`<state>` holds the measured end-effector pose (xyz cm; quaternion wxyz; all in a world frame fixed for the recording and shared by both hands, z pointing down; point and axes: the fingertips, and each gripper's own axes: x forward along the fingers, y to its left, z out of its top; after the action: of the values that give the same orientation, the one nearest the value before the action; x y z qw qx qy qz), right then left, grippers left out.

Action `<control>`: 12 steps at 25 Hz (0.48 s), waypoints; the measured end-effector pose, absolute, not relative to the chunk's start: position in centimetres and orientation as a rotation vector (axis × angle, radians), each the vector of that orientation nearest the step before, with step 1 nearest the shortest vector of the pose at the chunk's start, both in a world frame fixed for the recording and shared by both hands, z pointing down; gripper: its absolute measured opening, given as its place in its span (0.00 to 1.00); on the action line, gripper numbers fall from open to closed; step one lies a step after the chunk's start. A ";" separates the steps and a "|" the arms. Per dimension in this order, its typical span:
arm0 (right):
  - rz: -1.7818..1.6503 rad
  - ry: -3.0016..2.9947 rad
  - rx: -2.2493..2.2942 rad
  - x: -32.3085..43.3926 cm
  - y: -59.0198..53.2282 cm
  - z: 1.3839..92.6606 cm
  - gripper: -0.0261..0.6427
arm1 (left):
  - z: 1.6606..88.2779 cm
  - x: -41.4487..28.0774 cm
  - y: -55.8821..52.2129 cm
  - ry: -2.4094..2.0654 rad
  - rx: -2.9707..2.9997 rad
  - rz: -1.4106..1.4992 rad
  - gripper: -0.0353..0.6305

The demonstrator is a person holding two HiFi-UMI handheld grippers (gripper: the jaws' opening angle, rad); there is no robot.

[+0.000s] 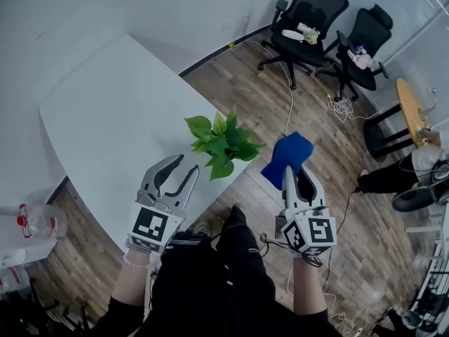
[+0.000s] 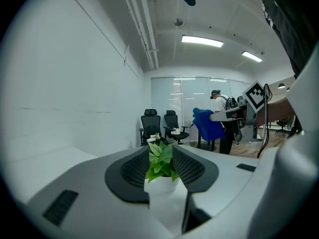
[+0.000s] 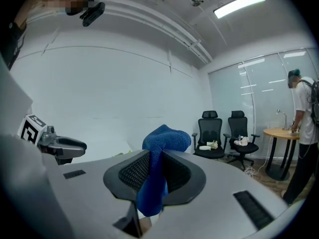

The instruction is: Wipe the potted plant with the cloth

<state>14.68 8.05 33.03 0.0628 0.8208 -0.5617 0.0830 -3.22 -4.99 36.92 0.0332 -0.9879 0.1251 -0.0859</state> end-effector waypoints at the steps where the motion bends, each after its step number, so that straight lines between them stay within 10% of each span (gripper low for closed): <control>1: 0.251 -1.708 2.476 15.0 7.7 33.1 0.18 | 37.4 -3.1 -5.1 0.384 -3.044 -0.273 0.28; 12: 0.264 -1.838 2.260 18.6 2.6 34.7 0.18 | 42.7 -0.5 -5.1 0.369 -3.022 -0.469 0.52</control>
<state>18.59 2.62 34.71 0.1082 0.7682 -0.6247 0.0896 -0.47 -5.05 42.73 0.0308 -0.9806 0.1197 -0.1521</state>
